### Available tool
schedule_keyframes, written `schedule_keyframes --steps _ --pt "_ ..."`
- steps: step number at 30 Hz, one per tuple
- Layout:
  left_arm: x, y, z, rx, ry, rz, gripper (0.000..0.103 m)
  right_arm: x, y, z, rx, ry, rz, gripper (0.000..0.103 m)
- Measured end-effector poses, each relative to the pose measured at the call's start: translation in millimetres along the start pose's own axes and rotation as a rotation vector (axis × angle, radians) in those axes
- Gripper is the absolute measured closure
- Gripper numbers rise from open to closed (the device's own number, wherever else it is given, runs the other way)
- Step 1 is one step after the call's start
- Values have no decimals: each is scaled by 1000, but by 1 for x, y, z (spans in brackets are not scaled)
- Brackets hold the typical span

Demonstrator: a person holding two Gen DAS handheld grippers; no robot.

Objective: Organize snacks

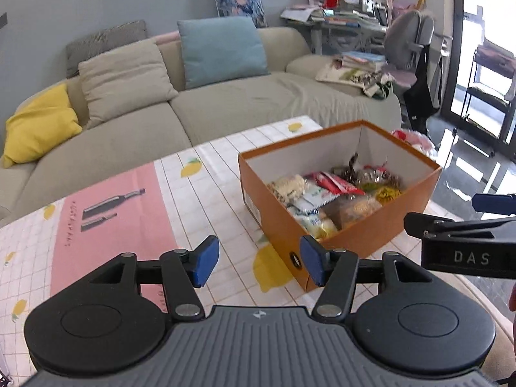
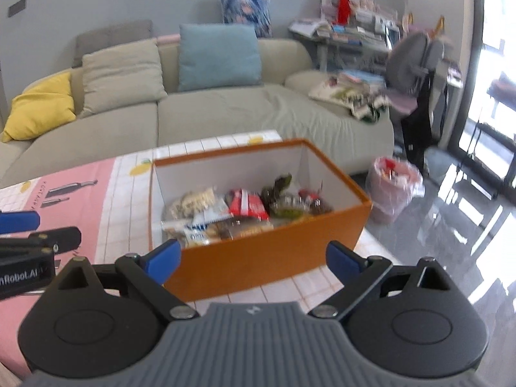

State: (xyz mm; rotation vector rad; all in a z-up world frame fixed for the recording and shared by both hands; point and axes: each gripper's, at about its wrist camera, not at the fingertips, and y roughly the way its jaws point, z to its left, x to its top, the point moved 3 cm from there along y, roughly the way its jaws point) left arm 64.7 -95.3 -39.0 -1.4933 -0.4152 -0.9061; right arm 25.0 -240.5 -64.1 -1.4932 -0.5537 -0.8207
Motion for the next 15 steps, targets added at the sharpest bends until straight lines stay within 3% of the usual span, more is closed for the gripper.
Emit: schedule_keyframes --steps 15 --pt "-5 4 12 15 -33 32 35 -3 16 6 9 -7 42 9"
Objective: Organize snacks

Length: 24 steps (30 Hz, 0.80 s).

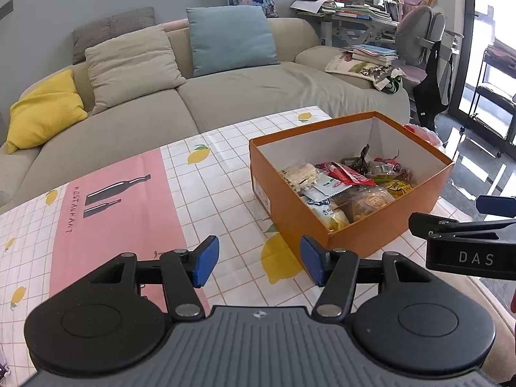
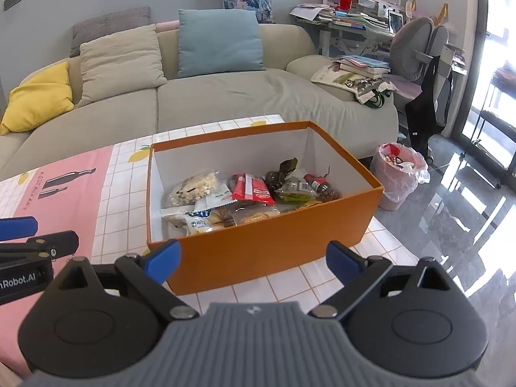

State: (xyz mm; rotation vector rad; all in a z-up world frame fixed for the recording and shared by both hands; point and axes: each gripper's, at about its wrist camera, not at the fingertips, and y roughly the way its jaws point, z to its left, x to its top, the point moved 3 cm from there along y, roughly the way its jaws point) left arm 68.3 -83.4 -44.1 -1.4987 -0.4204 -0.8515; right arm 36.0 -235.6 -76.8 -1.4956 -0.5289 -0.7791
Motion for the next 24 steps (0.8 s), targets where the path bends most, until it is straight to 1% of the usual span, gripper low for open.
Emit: schedule_keyframes --steps 24 --pt "0 -1 5 6 -21 15 35 2 -5 8 25 -47 -15 8"
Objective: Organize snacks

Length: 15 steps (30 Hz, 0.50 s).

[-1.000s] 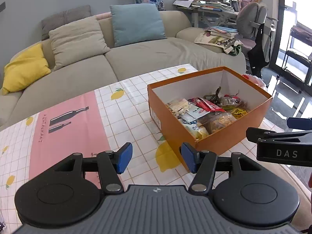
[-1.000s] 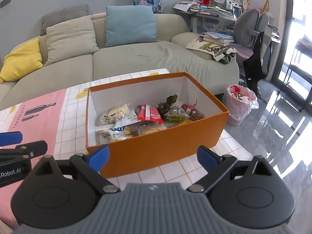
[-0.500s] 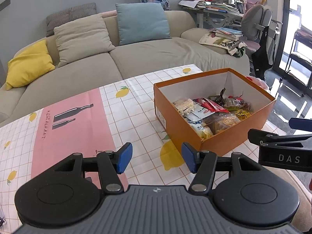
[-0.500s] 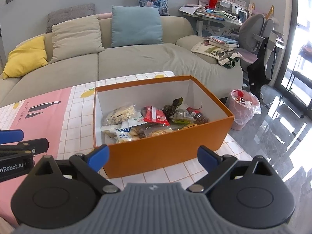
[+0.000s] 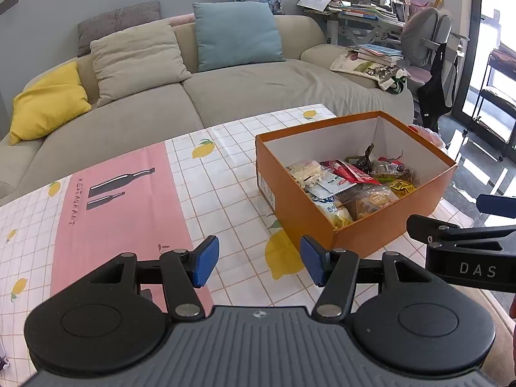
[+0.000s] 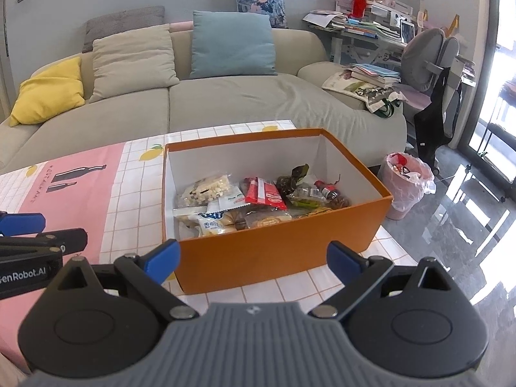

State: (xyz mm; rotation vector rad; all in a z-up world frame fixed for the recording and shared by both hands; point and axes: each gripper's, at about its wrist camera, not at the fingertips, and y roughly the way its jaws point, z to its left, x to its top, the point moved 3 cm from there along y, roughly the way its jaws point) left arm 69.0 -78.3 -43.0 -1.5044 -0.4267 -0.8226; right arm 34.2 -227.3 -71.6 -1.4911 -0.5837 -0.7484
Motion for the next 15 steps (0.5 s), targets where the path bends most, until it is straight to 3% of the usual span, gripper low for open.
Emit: schedule_keyframes --steps 15 --pt "-1 -2 -1 -3 -10 -6 35 -2 -1 3 4 -13 -3 8"
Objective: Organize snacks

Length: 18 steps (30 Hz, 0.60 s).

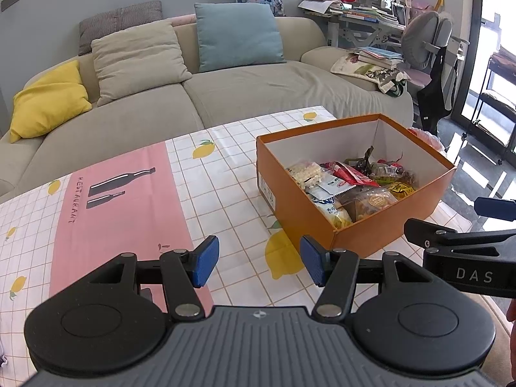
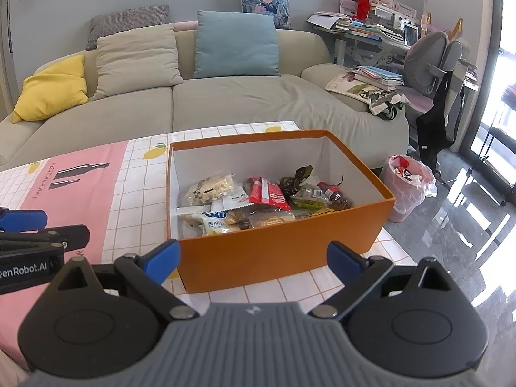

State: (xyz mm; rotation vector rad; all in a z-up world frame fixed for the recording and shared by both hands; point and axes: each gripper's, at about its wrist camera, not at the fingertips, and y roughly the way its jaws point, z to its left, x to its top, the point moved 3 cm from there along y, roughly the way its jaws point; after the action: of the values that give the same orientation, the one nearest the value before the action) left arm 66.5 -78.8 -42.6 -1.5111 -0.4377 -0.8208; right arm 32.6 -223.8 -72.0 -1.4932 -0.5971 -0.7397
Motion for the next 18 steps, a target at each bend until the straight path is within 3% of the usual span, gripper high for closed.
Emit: schedule_keyframes --steps 18 --pt "2 -10 -2 8 9 -29 35 1 -5 3 4 -8 -11 7"
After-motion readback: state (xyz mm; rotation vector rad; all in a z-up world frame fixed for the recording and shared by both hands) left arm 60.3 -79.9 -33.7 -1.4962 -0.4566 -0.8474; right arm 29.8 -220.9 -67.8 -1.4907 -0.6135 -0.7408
